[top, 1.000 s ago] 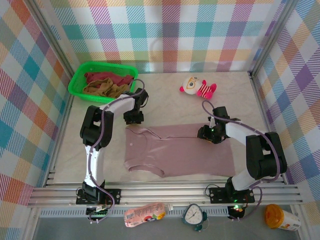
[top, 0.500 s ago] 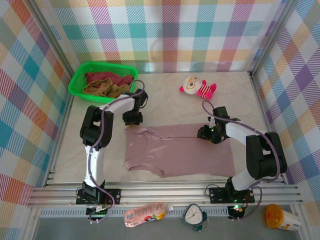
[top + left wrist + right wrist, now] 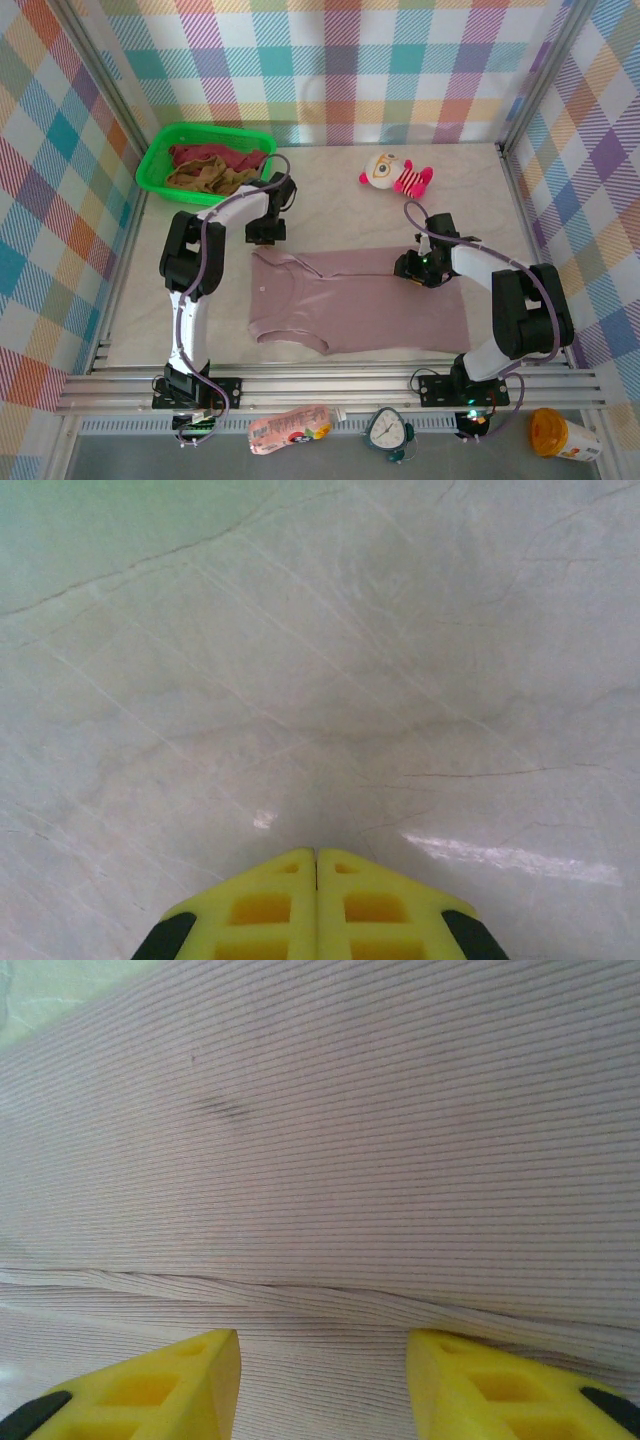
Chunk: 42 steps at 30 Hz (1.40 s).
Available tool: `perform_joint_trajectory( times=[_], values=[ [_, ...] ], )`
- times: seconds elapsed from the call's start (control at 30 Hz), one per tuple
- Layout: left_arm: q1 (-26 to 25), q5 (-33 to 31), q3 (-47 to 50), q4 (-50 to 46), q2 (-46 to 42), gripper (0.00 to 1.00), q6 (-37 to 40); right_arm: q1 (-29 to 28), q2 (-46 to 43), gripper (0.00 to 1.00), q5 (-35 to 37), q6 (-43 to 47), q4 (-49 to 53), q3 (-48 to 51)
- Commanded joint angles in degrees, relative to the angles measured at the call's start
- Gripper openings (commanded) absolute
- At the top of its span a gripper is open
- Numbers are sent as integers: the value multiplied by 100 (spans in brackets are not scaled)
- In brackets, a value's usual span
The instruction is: Fold and stack the tank tops
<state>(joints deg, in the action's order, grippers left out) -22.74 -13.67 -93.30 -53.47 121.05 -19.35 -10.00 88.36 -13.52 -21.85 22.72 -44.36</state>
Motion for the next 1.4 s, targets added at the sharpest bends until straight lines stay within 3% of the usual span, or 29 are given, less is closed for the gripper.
perform_joint_trajectory(
  times=[0.0,0.5,0.87,1.2,1.37],
  values=[
    [-38,-177,-154,-210,-443,0,235,42,68,48,33,-21,-20,59],
    [-504,-47,1046,601,-1484,2,739,42,122,48,24,-56,-90,133],
    [-925,-427,2378,1679,-2222,0,1654,47,191,47,16,-61,-79,120],
    [-1066,-774,3131,2266,-2071,0,2814,42,172,47,49,-81,-57,129],
    [-1036,-1265,3328,2376,-1966,0,3216,42,173,47,63,-83,-48,120]
  ],
)
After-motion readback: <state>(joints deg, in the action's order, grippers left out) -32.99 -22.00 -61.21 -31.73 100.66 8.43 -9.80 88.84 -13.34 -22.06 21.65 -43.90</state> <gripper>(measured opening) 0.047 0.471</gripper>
